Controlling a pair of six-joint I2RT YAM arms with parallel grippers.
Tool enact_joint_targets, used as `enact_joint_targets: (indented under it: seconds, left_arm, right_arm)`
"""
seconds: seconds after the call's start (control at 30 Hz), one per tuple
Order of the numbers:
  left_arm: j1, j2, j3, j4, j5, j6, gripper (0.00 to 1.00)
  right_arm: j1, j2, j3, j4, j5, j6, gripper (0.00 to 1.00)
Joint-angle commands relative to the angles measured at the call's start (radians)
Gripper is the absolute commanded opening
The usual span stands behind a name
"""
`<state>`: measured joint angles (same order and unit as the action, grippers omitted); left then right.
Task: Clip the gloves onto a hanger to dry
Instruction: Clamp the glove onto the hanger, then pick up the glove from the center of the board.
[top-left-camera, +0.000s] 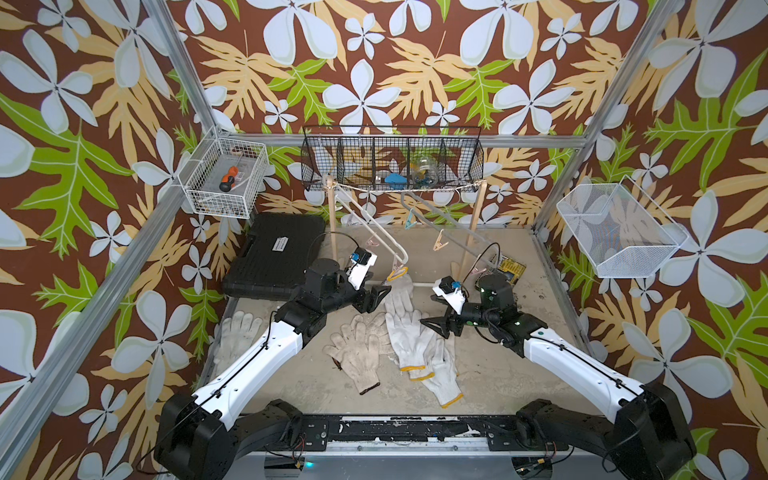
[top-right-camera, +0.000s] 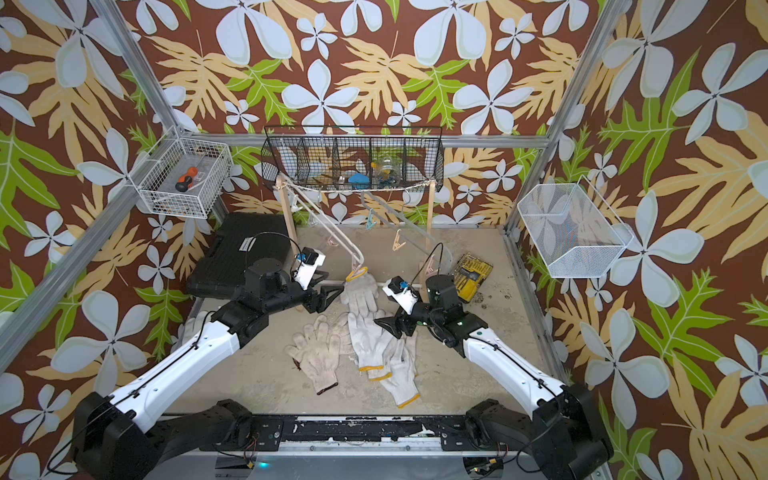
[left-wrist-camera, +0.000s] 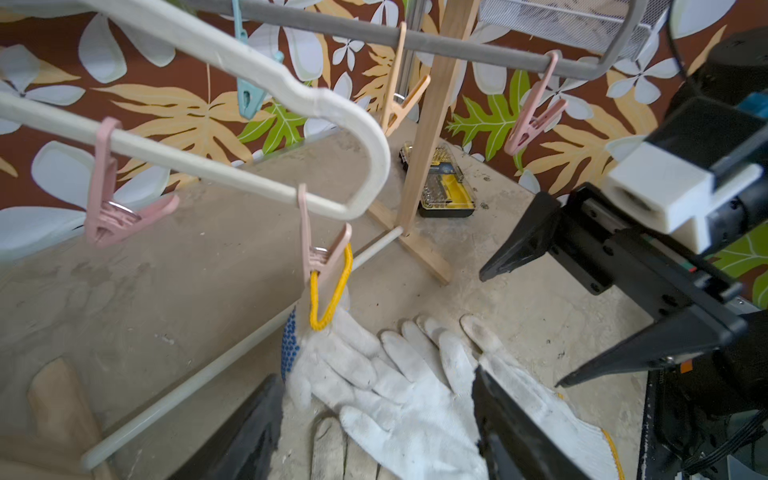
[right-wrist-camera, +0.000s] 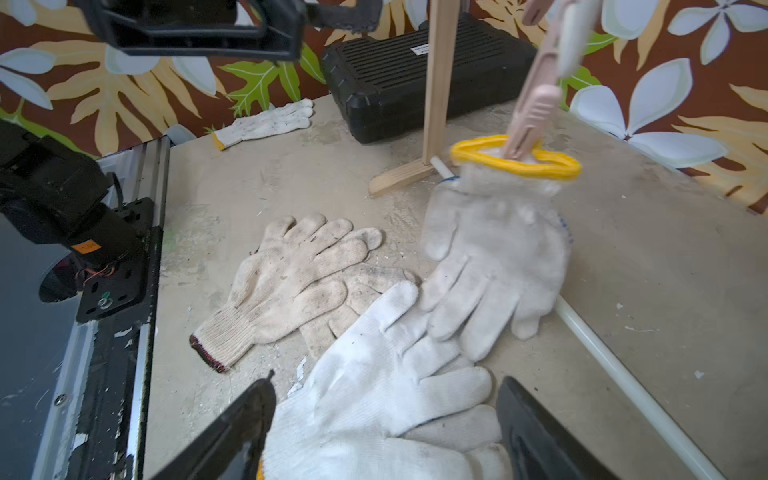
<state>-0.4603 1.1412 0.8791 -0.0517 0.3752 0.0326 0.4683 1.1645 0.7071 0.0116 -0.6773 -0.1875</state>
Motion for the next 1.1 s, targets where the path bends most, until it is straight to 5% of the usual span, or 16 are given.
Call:
enact_joint_targets:
  seconds: [0.0,0.17,0.33,0.73,1.07]
  left_arm:
    - [0.009,-0.024,-0.016,-0.06,-0.086,0.013,0.74]
    - [0.034,-0.026,-0.055,-0.066,-0.108,-0.021,0.75]
    - [0.048,-0.017,-0.076,-0.043,-0.109,-0.017,0.75]
    - [0.058,0.008,-0.068,0.007,-0.075,-0.005,0.76]
    - [0.07,-0.003,-0.063,0.018,-0.085,-0.01,0.76]
  right_arm:
    - [0.049,-0.032,-0.011,-0.039,0.008,0.008,0.83]
    - [0.216,-0.069,-0.061,0.032,0.075,0.041,0.79]
    - [0.367,-0.015,-0.072,0.056,0.162,-0.127,0.74]
    - [0.501,0.305,0.015,0.078,0.142,-0.368,0.67]
    - [0.579,0.541,0.118,0.076,0.176,-0.418,0.6]
